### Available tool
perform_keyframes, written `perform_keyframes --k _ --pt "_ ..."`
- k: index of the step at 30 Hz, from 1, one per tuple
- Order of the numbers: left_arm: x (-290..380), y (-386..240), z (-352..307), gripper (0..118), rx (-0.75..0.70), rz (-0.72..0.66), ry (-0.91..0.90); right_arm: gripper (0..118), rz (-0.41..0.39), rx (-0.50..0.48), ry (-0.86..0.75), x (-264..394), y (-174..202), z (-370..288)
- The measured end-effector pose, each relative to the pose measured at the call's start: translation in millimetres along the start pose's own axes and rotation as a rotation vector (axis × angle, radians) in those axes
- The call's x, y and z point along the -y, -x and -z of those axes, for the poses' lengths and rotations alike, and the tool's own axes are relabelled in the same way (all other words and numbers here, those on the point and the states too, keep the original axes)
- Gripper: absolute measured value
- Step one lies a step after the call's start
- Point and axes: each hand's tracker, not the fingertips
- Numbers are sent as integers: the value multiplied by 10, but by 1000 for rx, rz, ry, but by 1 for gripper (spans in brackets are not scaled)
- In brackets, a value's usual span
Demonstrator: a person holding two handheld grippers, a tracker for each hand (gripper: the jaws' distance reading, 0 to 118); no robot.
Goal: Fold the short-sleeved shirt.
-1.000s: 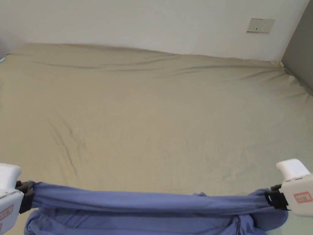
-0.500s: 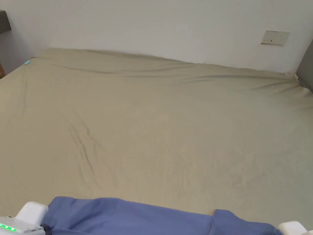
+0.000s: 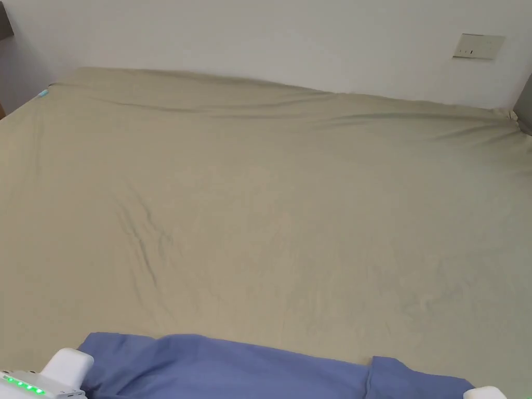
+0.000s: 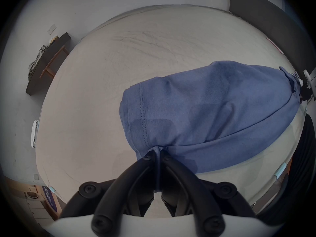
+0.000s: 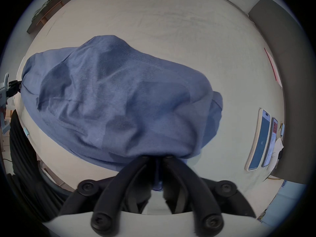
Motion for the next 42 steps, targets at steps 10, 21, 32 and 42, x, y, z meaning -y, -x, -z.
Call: perform_keyframes --k 10,21,32,42 --pt "-247 100 -869 113 10 -160 -387 99 145 135 -406 18 -301 -1096" --pt "-831 -496 -2651 113 -99 -169 -1058 99 125 350 -1221 106 934 -2991" --pt "-808 -1061 -2896 14 -124 -138 -1176 3 4 316 -1325 47 1764 -3015" --pt "-797 -1097 -2805 0 -189 -149 -1167 3 8 360 -1326 52 1771 -2873"
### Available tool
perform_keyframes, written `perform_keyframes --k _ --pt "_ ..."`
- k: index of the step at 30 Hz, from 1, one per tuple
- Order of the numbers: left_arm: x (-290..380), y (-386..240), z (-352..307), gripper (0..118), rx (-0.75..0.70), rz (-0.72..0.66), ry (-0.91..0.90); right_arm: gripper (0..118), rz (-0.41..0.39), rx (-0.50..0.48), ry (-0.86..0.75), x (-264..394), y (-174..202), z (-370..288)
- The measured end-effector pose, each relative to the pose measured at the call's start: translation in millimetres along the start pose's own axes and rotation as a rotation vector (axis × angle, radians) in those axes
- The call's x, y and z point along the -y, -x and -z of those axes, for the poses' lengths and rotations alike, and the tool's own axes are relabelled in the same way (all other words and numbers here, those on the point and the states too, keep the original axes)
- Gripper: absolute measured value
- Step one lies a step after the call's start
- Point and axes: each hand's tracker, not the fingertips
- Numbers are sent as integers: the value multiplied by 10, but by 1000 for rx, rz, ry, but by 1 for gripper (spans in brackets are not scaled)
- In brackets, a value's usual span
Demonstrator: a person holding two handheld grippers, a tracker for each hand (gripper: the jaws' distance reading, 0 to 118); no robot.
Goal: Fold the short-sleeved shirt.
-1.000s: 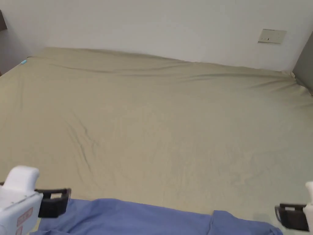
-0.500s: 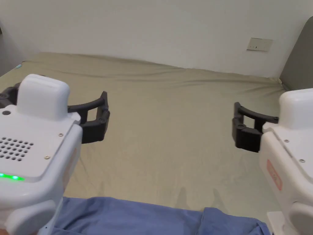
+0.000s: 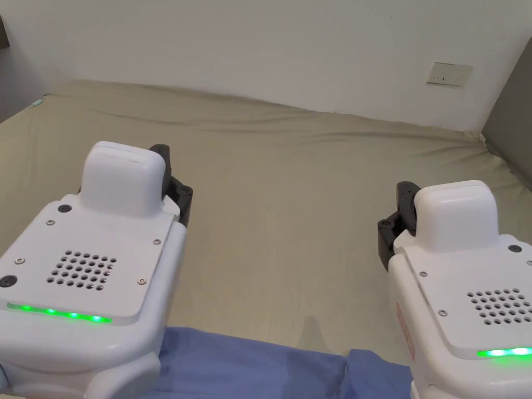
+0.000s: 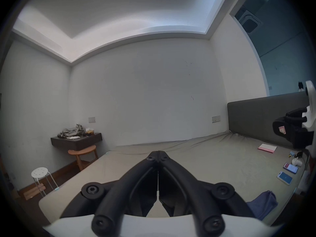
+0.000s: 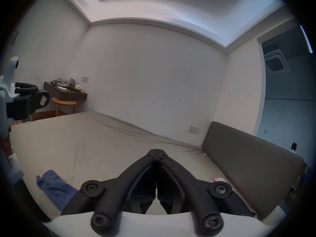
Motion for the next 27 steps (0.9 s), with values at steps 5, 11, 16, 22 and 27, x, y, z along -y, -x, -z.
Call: perform_keyframes --k 5,11,16,22,27 --pt "17 32 48 0 -2 12 16 3 2 4 11 54 -28 45" --pt "378 114 205 0 108 33 163 3 -18 -17 69 220 -9 60" --pt "1072 457 374 0 280 -130 382 3 2 -40 157 437 -88 137" --pt "2079 1170 610 93 334 -272 758 3 -9 -50 240 649 -150 223" --pt "2656 1913 761 115 406 -568 920 3 -6 -58 308 808 -169 313"
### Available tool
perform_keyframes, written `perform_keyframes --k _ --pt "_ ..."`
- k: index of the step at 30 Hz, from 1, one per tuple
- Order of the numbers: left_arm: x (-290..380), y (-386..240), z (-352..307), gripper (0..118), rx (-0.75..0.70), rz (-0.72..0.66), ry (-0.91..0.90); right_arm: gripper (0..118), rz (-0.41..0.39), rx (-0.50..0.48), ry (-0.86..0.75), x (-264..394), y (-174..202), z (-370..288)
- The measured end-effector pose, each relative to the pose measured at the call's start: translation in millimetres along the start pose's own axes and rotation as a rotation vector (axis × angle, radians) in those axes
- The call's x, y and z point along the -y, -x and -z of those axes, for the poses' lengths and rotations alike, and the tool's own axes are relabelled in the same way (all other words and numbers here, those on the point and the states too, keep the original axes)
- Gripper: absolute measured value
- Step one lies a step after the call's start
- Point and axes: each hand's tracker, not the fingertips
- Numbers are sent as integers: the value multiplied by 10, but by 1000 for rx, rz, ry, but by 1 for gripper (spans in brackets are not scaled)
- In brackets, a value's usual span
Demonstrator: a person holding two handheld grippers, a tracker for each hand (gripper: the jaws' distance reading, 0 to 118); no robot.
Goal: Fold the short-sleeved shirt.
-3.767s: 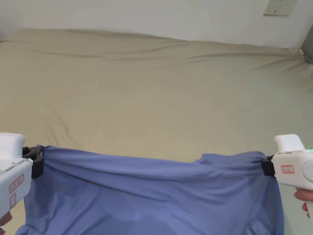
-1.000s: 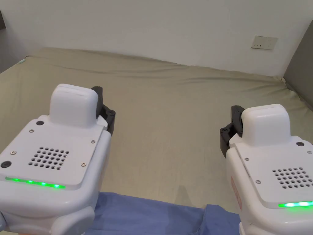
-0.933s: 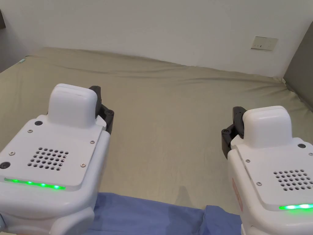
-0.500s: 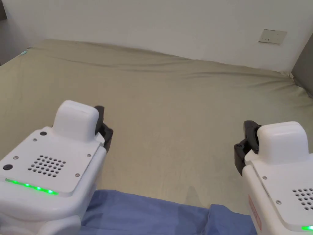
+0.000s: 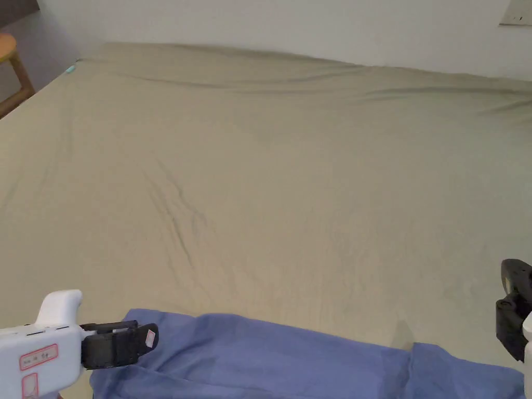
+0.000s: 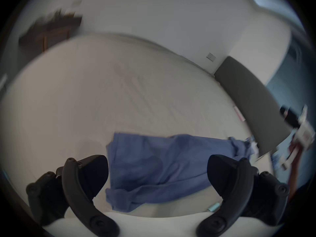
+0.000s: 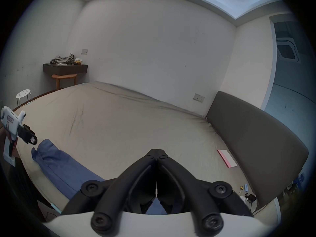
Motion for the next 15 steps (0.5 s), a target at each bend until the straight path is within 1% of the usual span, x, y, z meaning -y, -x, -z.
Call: perform_keyframes --k 2,5,6,8,9,10,11,13,15 --pt "24 190 -59 116 78 -145 59 3 17 -8 29 38 2 60" --pt "31 652 34 116 107 -284 82 3 31 -17 53 43 59 89" --pt "49 735 74 116 138 -326 93 3 31 -17 58 45 77 98" --pt "124 851 216 116 254 -441 156 3 32 -22 68 20 126 92" --pt "168 856 271 116 310 -463 157 3 36 -27 72 13 137 96" --pt "170 817 284 116 382 -454 120 3 46 -34 73 5 144 97" --pt "176 786 344 116 437 -473 149 3 60 -40 72 4 135 89" --pt "240 699 512 116 500 -526 191 3 73 -45 75 -29 152 92" --pt "191 658 541 114 520 -496 137 3 76 -44 70 -54 163 83"
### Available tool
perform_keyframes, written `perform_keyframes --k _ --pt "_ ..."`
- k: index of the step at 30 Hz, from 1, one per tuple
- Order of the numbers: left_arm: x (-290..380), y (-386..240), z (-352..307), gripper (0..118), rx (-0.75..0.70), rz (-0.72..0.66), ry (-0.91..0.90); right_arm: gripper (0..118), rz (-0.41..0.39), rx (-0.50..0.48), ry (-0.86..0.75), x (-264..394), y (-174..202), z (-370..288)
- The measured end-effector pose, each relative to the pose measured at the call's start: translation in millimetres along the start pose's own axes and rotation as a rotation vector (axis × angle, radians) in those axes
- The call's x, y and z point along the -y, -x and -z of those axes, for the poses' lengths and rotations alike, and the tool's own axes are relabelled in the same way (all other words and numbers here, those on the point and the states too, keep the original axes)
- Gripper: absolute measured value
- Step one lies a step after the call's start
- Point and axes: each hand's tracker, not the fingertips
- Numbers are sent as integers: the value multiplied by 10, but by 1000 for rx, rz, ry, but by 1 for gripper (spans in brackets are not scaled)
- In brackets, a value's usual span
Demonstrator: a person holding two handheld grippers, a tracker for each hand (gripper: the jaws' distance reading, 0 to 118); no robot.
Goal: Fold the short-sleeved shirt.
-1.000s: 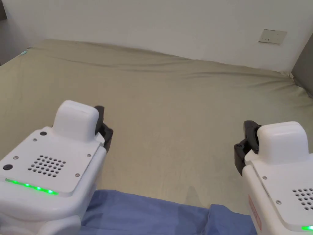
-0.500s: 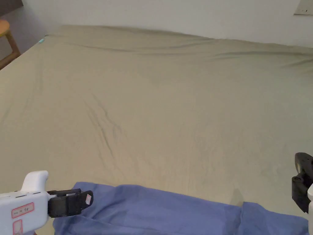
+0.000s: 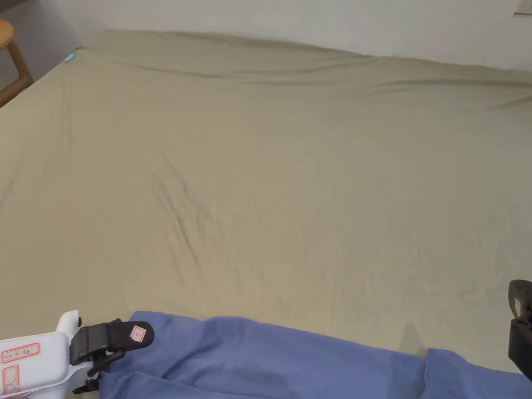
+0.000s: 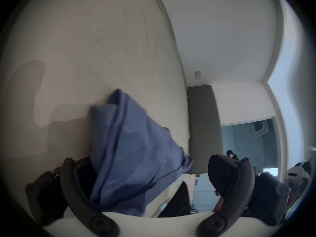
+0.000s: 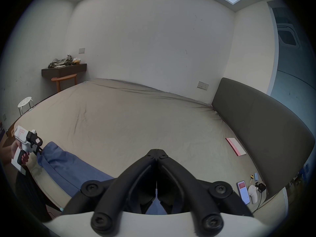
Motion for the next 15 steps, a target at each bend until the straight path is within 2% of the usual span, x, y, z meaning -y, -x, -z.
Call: perform_keyframes --k 1,2,3,4,5,6,7,9,10,15 --pt "-19 24 92 108 26 -27 6 3 -1 -1 -1 -17 13 -5" --pt "11 94 160 85 8 -92 21 3 -3 -3 -2 -32 26 -11" --pt "28 91 218 56 12 -92 16 3 -4 -8 -5 -42 37 -19" --pt "47 96 293 22 -74 -62 23 3 -5 -11 -7 -55 45 -29" --pt "61 107 381 14 -164 -40 31 3 -9 -13 -8 -66 58 -37" --pt "81 188 390 14 -277 -10 42 3 -13 -13 -10 -70 68 -46" --pt "28 169 294 14 -99 -49 -3 3 -16 -13 -12 -76 73 -59" --pt "20 50 287 14 -157 -38 -7 3 -18 -15 -12 -75 49 -77" --pt "33 42 273 14 -229 37 3 3 -18 -16 -13 -77 46 -90" --pt "23 -112 218 14 -264 101 -12 3 -19 -16 -15 -79 35 -121"
